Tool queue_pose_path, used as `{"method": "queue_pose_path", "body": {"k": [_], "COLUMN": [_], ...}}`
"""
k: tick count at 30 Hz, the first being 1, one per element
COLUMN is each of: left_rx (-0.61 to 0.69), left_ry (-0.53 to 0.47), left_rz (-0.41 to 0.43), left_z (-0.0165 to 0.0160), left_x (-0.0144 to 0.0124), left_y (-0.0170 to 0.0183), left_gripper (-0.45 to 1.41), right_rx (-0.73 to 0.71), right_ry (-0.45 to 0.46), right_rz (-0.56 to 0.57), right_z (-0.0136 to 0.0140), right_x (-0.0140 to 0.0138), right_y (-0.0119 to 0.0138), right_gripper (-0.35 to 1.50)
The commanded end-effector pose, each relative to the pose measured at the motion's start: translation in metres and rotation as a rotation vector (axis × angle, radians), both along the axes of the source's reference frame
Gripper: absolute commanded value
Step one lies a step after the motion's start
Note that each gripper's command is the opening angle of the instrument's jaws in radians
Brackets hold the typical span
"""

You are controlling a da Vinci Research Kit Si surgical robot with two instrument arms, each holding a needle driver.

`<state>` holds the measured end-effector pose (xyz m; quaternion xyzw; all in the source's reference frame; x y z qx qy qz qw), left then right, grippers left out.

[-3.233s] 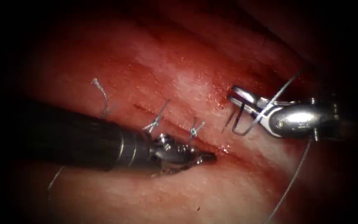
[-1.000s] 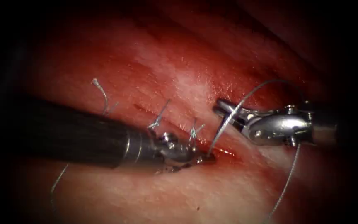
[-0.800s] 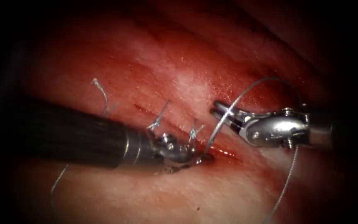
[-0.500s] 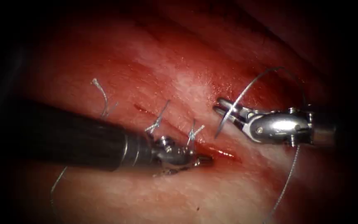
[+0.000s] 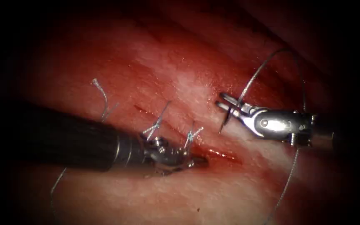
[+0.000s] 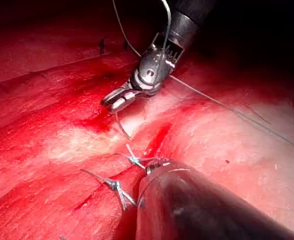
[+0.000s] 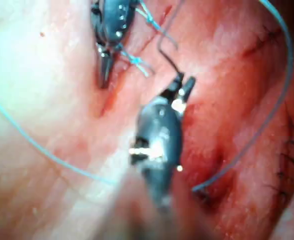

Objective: Wound Closure

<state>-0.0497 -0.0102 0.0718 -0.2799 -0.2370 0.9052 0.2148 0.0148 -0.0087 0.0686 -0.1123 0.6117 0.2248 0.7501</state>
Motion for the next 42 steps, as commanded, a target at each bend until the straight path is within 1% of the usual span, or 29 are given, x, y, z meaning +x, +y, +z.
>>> {"method": "queue_pose_path", "body": {"k": [1, 3, 9, 13, 16, 21, 23, 25, 32, 42], "left_rx": [0.000, -0.001, 0.000, -0.003, -0.005, -0.005, -0.005, -0.005, -0.003, -0.005], "left_ry": [0.000, 0.001, 0.005, 0.006, 0.007, 0.007, 0.007, 0.007, 0.005, 0.006], "left_rz": [0.001, 0.001, 0.006, 0.005, 0.004, 0.004, 0.004, 0.004, 0.005, 0.004], "left_z": [0.0006, 0.0006, 0.0006, 0.0006, 0.0006, 0.0006, 0.0006, 0.0006, 0.0004, 0.0001], "left_x": [-0.0005, -0.0005, -0.0003, -0.0002, -0.0002, -0.0002, -0.0002, -0.0002, 0.0000, 0.0002], "left_y": [-0.0005, -0.0006, -0.0007, -0.0007, -0.0008, -0.0008, -0.0008, -0.0008, -0.0007, -0.0006], "left_gripper": [-0.03, -0.03, -0.03, -0.03, -0.03, -0.03, -0.03, -0.03, -0.03, -0.01], "right_rx": [0.027, 0.053, 0.195, 0.291, 0.335, 0.418, 0.477, 0.514, 0.595, 0.676], "right_ry": [0.013, 0.025, 0.084, 0.089, 0.108, 0.136, 0.142, 0.131, 0.118, 0.137], "right_rz": [0.004, 0.011, 0.048, 0.059, 0.070, 0.110, 0.126, 0.126, 0.127, 0.141], "right_z": [0.0008, 0.0008, 0.0010, 0.0011, 0.0010, 0.0011, 0.0012, 0.0012, 0.0012, 0.0009], "right_x": [0.0007, 0.0008, 0.0010, 0.0013, 0.0013, 0.0012, 0.0012, 0.0013, 0.0014, 0.0013], "right_y": [-0.0006, -0.0006, -0.0005, -0.0004, -0.0001, 0.0002, 0.0001, -0.0001, -0.0012, -0.0018], "right_gripper": [-0.35, -0.35, -0.35, -0.35, -0.35, -0.35, -0.35, -0.35, -0.35, -0.35]}}
